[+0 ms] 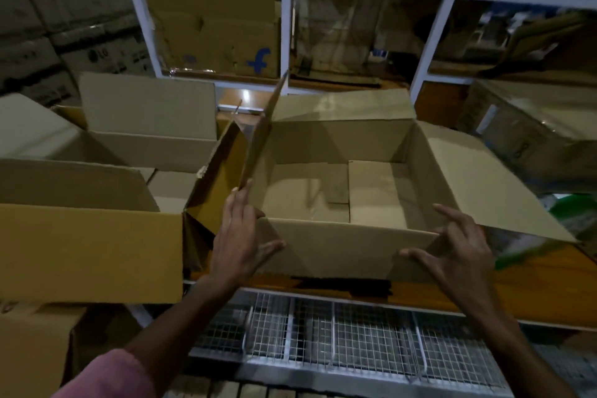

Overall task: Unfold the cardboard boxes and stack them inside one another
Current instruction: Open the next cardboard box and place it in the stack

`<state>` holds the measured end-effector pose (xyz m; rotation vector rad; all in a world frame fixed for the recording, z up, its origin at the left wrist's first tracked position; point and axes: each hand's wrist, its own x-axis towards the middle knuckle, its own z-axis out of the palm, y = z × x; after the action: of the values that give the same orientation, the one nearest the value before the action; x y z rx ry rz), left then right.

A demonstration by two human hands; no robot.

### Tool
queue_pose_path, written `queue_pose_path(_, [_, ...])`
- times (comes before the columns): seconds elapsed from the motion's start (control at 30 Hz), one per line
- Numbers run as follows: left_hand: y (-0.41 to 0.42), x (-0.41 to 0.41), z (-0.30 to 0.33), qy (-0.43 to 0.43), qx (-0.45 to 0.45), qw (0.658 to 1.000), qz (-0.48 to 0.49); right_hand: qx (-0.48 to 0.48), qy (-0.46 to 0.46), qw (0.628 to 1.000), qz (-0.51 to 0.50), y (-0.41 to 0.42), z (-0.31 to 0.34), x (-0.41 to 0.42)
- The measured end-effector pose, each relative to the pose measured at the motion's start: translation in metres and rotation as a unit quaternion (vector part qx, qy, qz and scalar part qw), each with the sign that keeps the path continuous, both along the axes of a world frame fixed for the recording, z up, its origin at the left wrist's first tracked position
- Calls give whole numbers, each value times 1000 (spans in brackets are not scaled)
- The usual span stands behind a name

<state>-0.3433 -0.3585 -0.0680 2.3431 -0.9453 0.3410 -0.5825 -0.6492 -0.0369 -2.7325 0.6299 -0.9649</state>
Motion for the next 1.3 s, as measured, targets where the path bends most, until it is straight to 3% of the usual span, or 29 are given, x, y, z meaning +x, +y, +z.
queue_pose_path(0.27, [21,10,90,-96,-62,993,-16,-26,-98,995,0,28,74,-7])
queue_pose_path(0.43, [46,34,144,-139,-6,990,-13,-29,-134,990,15,45,118,15])
queue_pose_path(0.6, [85,48,195,-196,-4,979,53,-41,-158,985,54,61,155,57])
queue_pose_path(0.97, [217,138,231,-149,29,977,152,-20,-155,981,114,159,177,213])
queue_pose_path(1.3, [356,289,249,-111,78,980,143,17,-127,988,84,301,174,354])
